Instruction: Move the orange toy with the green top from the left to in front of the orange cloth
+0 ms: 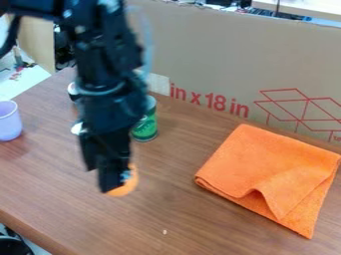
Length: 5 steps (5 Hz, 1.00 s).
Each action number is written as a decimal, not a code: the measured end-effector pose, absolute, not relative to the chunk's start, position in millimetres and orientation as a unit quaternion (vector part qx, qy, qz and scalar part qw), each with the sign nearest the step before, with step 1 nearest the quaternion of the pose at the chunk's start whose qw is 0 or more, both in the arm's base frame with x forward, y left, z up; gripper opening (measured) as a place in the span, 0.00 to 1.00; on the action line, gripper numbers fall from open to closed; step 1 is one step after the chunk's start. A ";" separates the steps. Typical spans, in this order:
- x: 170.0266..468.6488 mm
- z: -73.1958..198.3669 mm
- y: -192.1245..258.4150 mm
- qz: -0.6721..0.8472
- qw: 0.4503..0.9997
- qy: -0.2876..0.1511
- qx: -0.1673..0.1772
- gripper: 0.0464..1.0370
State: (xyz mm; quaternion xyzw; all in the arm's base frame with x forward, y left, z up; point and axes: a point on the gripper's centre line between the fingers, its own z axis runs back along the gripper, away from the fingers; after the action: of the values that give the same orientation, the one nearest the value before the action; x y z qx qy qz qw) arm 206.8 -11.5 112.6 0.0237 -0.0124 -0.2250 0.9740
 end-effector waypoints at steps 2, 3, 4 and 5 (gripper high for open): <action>211.3 95.7 -101.2 -0.314 0.949 0.005 -0.006 0.60; 216.9 60.7 -119.6 -0.339 0.940 0.028 0.005 0.60; 223.9 41.9 -126.6 -0.366 0.931 0.021 0.000 0.60; 226.0 39.8 -129.1 -0.376 0.926 0.005 -0.006 0.60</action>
State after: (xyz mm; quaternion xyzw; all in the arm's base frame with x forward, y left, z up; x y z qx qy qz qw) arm 226.0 -129.1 39.8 -0.0060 0.0054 -0.3763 0.9264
